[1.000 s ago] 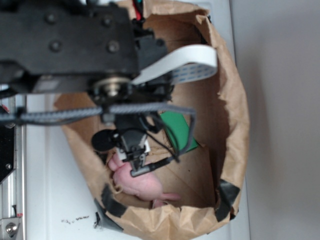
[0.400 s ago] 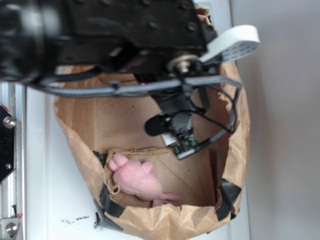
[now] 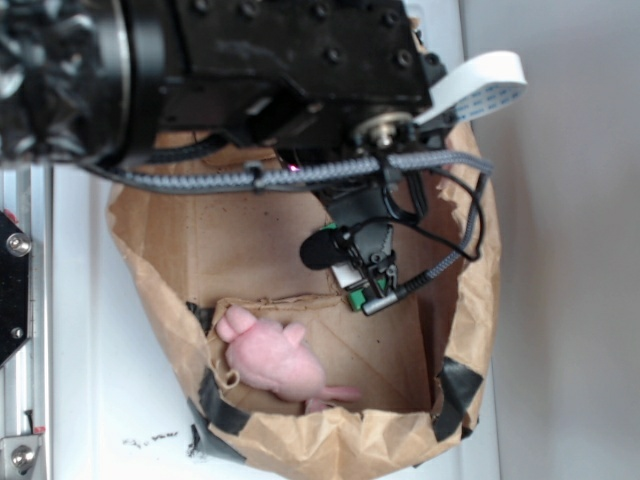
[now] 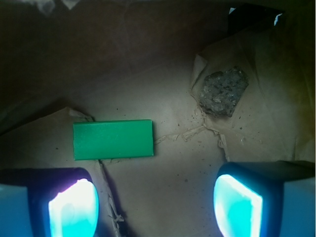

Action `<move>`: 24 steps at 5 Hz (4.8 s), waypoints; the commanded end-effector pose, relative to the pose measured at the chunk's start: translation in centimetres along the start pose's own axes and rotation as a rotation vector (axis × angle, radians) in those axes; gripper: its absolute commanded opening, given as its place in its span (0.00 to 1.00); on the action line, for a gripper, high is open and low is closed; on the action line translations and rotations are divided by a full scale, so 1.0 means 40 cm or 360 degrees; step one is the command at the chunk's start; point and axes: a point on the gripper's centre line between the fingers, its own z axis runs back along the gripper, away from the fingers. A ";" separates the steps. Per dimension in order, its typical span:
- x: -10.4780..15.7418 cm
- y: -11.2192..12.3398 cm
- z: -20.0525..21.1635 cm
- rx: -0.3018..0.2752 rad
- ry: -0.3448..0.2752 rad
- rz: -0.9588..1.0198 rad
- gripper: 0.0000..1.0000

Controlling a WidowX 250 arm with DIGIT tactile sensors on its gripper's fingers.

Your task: Grab the rock.

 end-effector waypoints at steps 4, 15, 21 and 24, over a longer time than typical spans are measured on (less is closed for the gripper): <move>0.063 0.059 -0.026 -0.0101 -0.0149 0.0171 1.00; 0.138 0.077 -0.155 0.0132 -0.0312 0.0613 1.00; 0.072 0.114 -0.019 -0.0036 -0.0133 0.0064 0.00; -0.047 0.021 0.134 -0.0071 -0.0204 -0.0459 0.00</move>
